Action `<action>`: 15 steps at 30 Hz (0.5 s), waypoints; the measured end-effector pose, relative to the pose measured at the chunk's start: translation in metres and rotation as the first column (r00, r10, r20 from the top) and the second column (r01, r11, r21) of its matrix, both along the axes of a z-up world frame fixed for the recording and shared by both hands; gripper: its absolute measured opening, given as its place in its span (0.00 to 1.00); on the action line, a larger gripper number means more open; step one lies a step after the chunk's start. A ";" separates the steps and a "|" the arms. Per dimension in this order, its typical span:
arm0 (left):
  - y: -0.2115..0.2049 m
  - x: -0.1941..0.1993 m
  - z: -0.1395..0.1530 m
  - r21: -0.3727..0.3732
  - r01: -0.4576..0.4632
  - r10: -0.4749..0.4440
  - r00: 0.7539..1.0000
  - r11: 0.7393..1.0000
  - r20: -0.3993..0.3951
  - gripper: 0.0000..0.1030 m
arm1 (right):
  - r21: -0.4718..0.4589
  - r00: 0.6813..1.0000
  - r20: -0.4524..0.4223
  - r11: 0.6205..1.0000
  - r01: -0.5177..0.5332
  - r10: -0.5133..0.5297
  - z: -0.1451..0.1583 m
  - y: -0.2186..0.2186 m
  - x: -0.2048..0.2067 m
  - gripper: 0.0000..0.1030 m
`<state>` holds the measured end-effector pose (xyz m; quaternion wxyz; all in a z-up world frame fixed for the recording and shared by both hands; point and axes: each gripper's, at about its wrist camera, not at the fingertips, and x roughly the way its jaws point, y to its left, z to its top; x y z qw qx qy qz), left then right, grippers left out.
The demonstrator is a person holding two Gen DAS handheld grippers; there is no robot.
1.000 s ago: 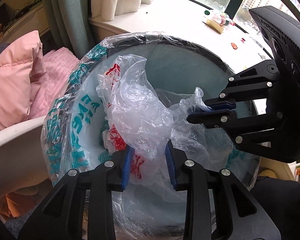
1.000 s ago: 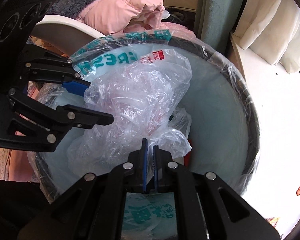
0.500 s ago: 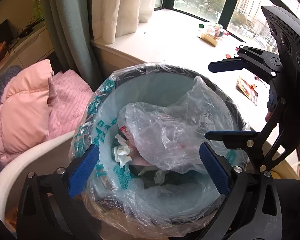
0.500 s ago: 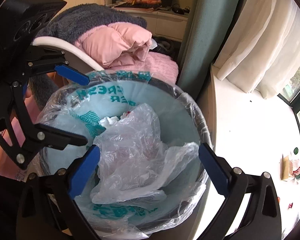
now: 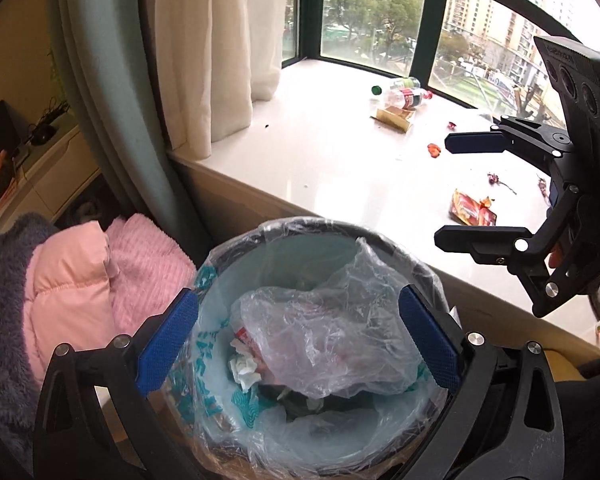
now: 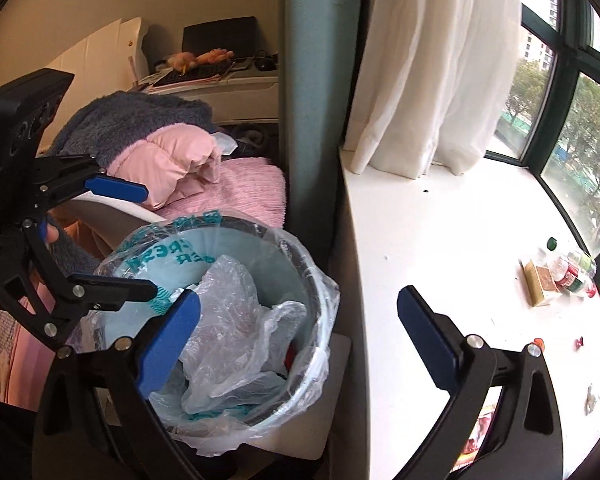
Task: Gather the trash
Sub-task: 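Move both tools back from the bin to above the sill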
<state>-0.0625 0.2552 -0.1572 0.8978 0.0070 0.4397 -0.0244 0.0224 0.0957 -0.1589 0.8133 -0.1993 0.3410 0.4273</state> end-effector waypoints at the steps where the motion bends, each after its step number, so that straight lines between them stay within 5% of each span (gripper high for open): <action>1: -0.004 0.004 0.004 0.000 0.010 -0.010 1.000 1.000 0.009 0.94 | 0.001 1.000 0.005 1.000 0.026 -0.026 0.003 -0.006 0.002 0.93; 15: -0.082 0.064 0.051 0.019 0.104 -0.106 0.982 0.994 0.155 0.94 | 0.010 0.930 0.041 0.931 0.366 -0.366 0.032 -0.102 0.029 0.93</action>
